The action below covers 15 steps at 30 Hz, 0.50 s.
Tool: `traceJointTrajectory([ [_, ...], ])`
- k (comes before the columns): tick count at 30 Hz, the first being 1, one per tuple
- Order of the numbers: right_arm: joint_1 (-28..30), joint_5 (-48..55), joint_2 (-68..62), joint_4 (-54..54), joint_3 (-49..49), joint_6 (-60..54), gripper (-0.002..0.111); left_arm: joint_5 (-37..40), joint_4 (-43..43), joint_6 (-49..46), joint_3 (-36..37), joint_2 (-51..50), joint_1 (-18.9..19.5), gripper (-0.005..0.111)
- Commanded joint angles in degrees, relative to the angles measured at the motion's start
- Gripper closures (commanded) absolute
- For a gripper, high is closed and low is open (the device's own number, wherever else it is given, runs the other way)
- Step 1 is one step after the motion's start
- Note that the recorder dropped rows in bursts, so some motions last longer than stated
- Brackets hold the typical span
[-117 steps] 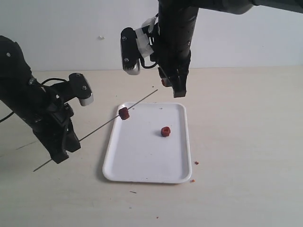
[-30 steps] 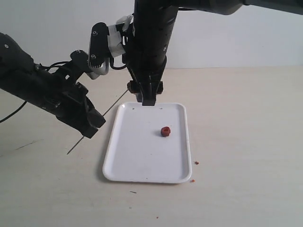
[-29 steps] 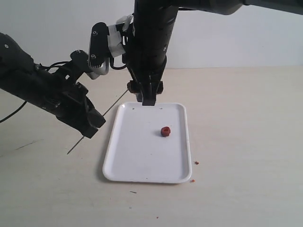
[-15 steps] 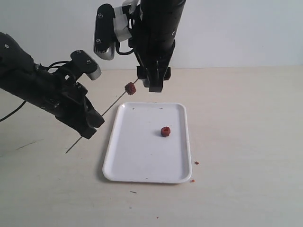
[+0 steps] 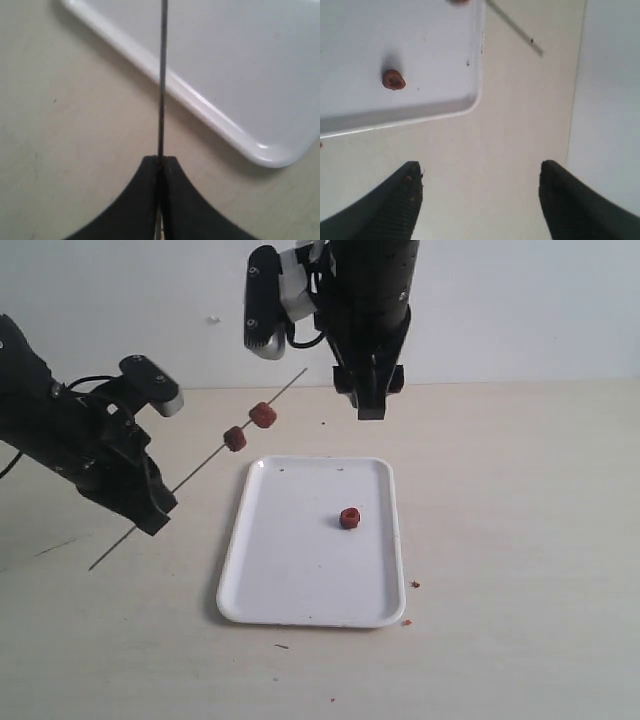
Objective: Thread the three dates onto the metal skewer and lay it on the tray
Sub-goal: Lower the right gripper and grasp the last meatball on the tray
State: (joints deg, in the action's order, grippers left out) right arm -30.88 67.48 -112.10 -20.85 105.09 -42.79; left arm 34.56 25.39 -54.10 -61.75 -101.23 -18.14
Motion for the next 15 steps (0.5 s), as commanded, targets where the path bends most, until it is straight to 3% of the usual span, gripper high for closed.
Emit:
traceJointTrajectory([
  [1,3.91,2.02,-0.39,6.51,-0.21,1.05,0.044,2.15,-5.78,9.79,-0.34,0.56,2.12,0.107],
  [6,6.92,0.61,-5.33,15.91,-0.21,3.43,0.044,5.39,-5.65,10.17,-0.34,0.56,3.83,0.107],
  [15,7.72,-4.78,-17.34,17.71,-0.21,22.94,0.044,5.16,-5.65,11.35,-0.34,0.56,5.86,0.107],
])
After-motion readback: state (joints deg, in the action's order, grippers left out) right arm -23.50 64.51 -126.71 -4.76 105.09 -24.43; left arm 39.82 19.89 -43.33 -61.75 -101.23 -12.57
